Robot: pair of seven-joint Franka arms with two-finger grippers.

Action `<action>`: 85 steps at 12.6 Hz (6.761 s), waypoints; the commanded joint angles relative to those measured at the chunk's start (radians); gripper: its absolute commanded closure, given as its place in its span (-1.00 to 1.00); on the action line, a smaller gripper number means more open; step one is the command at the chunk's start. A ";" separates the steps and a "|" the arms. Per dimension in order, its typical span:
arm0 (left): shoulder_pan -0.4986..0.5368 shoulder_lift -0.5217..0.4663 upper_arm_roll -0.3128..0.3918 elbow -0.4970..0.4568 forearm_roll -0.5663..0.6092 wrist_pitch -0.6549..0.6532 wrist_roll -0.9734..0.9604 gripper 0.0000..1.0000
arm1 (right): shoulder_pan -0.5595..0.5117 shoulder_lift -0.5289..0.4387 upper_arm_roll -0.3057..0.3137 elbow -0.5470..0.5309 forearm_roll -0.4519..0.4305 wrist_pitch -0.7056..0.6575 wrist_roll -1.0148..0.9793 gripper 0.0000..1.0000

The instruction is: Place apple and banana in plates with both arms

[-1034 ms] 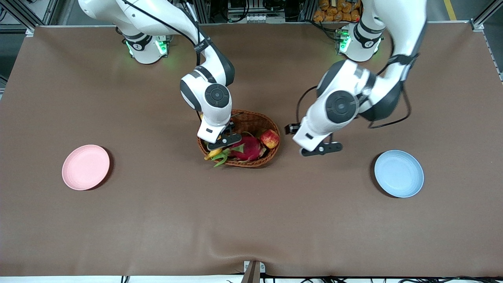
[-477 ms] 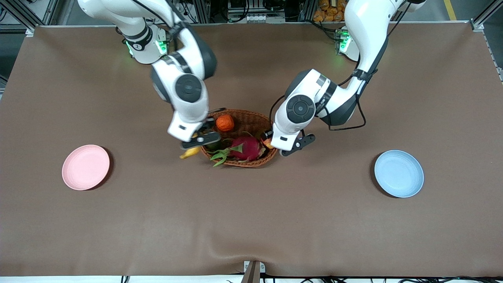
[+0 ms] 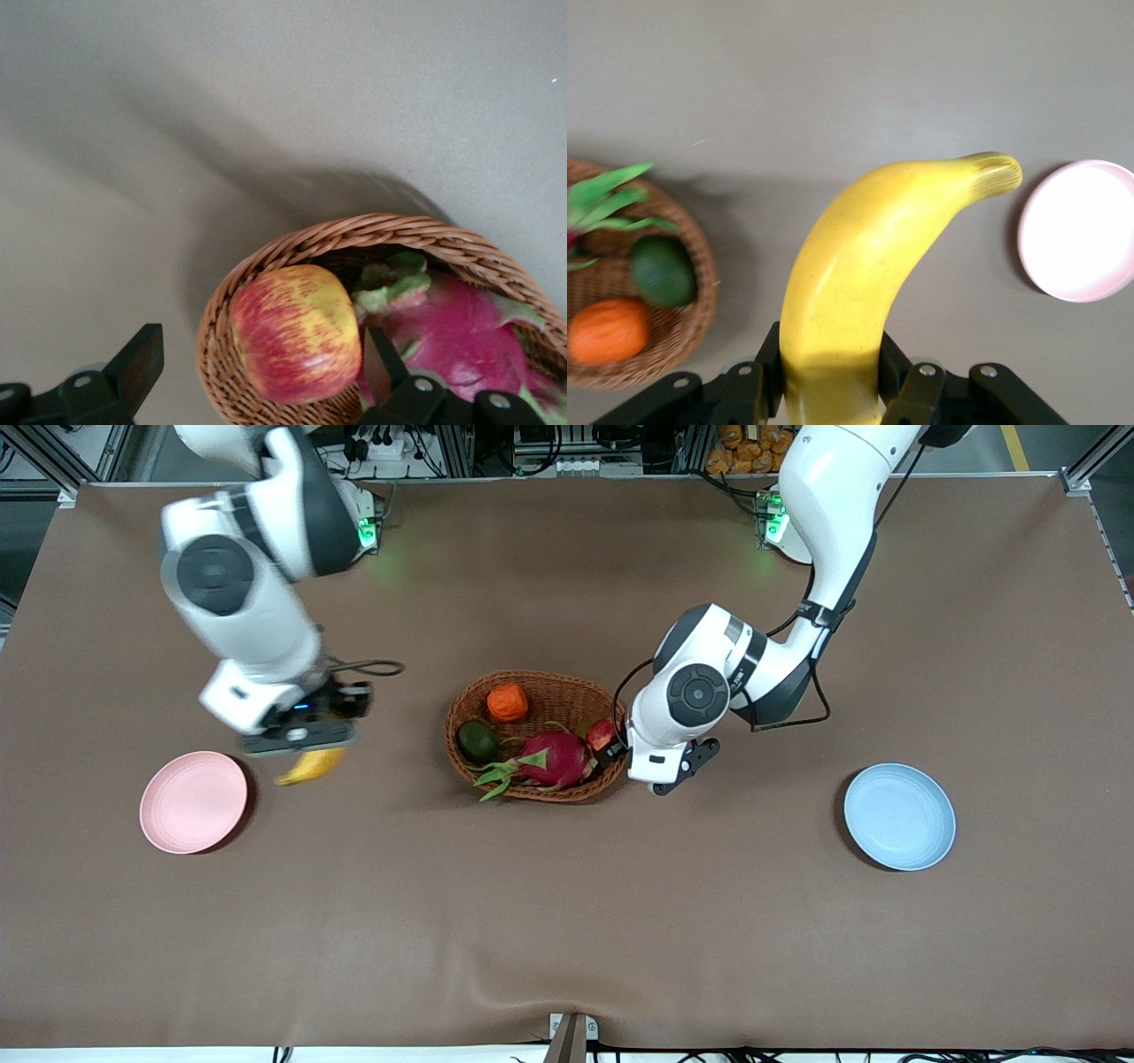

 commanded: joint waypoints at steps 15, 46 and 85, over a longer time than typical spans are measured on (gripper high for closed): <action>-0.043 0.089 -0.004 0.019 -0.051 0.102 -0.045 -0.55 | -0.554 0.370 0.021 -0.058 -0.007 0.470 -0.445 0.99; 0.680 -0.161 -0.009 -0.034 -0.057 -0.243 1.417 1.00 | -0.402 -0.154 0.076 -0.140 0.142 -0.017 -0.227 -1.00; 0.425 -0.487 0.016 0.159 0.204 -0.568 1.063 -1.00 | -0.449 -0.172 0.079 0.267 0.132 -0.375 -0.263 -1.00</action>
